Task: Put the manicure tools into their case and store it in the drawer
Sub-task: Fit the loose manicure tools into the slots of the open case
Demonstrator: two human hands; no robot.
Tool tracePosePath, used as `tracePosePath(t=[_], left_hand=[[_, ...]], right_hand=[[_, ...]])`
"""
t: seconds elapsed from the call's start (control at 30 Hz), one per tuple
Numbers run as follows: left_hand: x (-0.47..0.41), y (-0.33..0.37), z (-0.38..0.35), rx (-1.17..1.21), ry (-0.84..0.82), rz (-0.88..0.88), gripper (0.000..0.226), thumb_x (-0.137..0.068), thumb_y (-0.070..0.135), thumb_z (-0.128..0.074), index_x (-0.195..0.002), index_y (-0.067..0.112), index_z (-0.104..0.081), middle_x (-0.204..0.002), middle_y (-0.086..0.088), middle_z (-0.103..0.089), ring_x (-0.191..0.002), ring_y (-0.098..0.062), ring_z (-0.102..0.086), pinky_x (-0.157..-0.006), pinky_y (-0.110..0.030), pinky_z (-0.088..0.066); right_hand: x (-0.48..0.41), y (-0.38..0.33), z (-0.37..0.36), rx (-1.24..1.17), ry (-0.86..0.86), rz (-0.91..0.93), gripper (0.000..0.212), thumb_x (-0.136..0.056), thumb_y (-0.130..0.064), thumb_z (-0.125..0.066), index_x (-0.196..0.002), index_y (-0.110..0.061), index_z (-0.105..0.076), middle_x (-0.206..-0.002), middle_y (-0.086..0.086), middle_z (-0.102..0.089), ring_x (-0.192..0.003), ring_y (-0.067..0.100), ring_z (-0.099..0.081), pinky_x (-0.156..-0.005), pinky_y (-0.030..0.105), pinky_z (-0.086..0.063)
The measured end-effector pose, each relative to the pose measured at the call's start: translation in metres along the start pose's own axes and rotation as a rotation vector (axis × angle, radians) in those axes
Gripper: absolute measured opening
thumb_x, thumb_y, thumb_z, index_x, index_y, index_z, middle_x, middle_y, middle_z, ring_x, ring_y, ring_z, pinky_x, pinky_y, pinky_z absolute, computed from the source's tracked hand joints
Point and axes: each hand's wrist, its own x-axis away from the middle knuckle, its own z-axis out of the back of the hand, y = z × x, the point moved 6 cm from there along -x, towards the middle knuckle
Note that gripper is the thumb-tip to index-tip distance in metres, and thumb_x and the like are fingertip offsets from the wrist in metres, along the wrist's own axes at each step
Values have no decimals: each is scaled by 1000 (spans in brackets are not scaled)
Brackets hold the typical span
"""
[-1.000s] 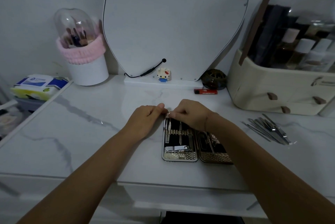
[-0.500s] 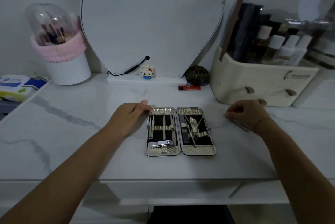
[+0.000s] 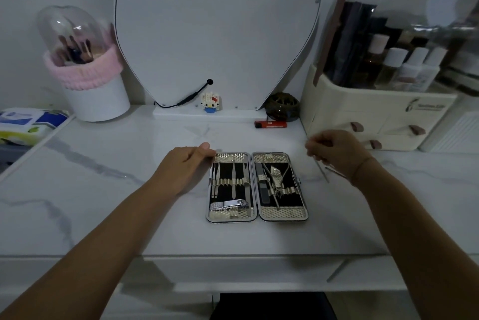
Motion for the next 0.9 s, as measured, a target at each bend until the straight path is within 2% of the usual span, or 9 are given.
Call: tracePosePath(t=[0.03, 0.1, 0.2, 0.3, 0.47, 0.57, 0.7, 0.8, 0.9], left_hand=[[0, 0, 0, -13, -5, -1, 41, -93, 49, -38, -104, 27, -71, -110, 7, -67, -105, -7, -57, -83, -16, -37], [0, -1, 0, 6, -5, -6, 42, -92, 51, -38, -103, 27, -72, -111, 7, -68, -106, -7, -58, -88, -20, -40], [0, -4, 0, 40, 8, 3, 40, -92, 52, -40, -99, 30, -73, -110, 4, -70, -107, -10, -60, -96, -29, -42], [-1, -3, -1, 35, 2, -3, 40, -92, 52, -40, -100, 29, -72, -110, 4, -70, -108, -9, -60, -96, -28, -41], [-2, -5, -1, 34, 3, 8, 38, -92, 51, -40, -97, 31, -72, -111, 3, -70, -110, -9, -58, -93, -26, -39], [-2, -4, 0, 16, 5, 2, 38, -92, 50, -40, -98, 31, -72, -112, 2, -69, -110, -10, -58, -90, -24, -38], [-3, -4, 0, -1, -8, 2, 39, -93, 49, -39, -102, 29, -71, -115, 2, -68, -112, -10, -56, -92, -25, -37], [-2, -4, 0, 4, -6, -4, 41, -93, 49, -39, -103, 27, -72, -114, 3, -68, -110, -9, -57, -91, -24, -38], [-1, -3, -1, 6, -6, -7, 41, -93, 48, -39, -104, 25, -72, -113, 3, -68, -109, -8, -57, -89, -21, -37]], right_hand=[[0, -2, -7, -131, -26, -17, 10, -84, -10, -61, -76, -15, -64, -66, 1, -65, -51, 3, -56, -50, 14, -47], [-1, -1, -21, -231, -60, -62, 5, -82, -5, -63, -81, -9, -66, -67, 5, -66, -50, 2, -58, -51, 13, -51], [-6, 4, -32, -247, -26, -102, 5, -79, -3, -66, -84, -2, -68, -65, 6, -65, -47, 2, -59, -52, 13, -52], [-10, 7, -36, -261, 3, -110, 6, -79, -2, -66, -76, -7, -67, -65, 6, -64, -45, 1, -59, -52, 12, -52], [-9, 10, -43, -288, -12, -148, 2, -80, -5, -66, -78, -6, -66, -66, 7, -63, -47, 3, -59, -50, 13, -52], [-7, 8, -43, -234, -49, -123, 2, -79, -8, -67, -77, -10, -67, -67, 4, -64, -58, 10, -59, -51, 12, -50], [0, 4, -43, 45, -145, -40, 7, -78, -19, -69, -84, -13, -71, -75, -10, -65, -71, 3, -60, -62, 11, -42], [6, 1, -42, 115, -205, -17, 1, -79, -20, -69, -79, -21, -70, -70, -11, -65, -66, 0, -58, -59, 8, -40], [10, 1, -38, 88, -192, 13, 10, -79, -19, -69, -76, -28, -69, -70, -13, -66, -62, -3, -60, -61, 7, -43]])
